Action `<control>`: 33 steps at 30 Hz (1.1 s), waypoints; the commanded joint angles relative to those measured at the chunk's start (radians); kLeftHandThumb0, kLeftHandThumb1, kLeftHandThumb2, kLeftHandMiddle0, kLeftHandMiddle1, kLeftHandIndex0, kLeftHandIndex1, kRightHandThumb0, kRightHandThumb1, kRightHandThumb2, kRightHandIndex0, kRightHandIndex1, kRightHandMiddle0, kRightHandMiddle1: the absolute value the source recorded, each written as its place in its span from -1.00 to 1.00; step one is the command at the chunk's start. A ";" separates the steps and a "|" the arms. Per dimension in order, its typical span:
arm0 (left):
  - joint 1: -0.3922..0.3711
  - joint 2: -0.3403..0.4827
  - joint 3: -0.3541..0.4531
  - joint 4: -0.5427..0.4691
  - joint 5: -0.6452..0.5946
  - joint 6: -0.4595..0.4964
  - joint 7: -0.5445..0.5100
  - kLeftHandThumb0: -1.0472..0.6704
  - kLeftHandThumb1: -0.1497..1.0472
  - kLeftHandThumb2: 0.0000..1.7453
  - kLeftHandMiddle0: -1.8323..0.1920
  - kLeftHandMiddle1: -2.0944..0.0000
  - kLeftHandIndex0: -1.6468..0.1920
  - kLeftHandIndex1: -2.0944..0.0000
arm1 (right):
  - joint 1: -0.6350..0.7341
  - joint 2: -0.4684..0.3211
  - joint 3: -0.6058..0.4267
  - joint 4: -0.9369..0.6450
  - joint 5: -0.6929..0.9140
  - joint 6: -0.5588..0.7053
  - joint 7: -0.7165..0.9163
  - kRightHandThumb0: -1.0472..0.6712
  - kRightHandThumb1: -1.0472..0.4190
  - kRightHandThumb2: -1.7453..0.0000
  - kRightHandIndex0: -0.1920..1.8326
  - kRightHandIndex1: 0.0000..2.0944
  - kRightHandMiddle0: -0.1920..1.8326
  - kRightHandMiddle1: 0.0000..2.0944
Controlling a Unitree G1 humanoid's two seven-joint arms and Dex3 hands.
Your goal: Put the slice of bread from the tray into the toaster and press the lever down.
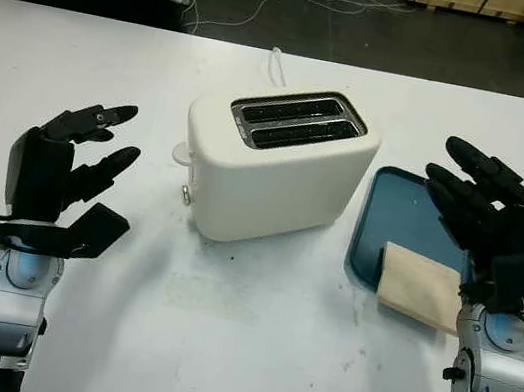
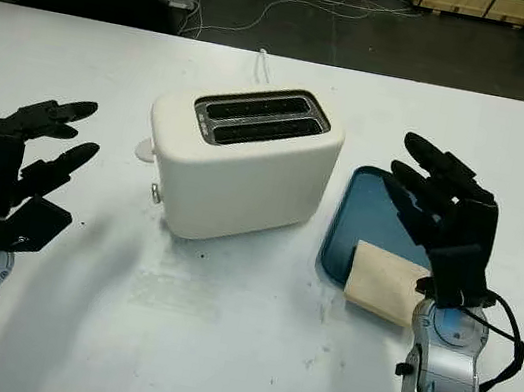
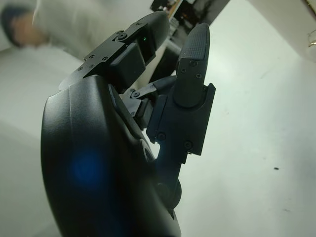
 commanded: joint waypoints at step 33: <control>-0.034 0.018 0.005 0.031 -0.028 -0.046 -0.005 -0.41 0.79 -0.81 0.30 -0.03 -0.15 0.96 | 0.468 -0.272 0.184 -0.532 -1.037 0.148 0.170 -0.70 -0.82 0.99 -0.76 -1.00 -0.74 -1.00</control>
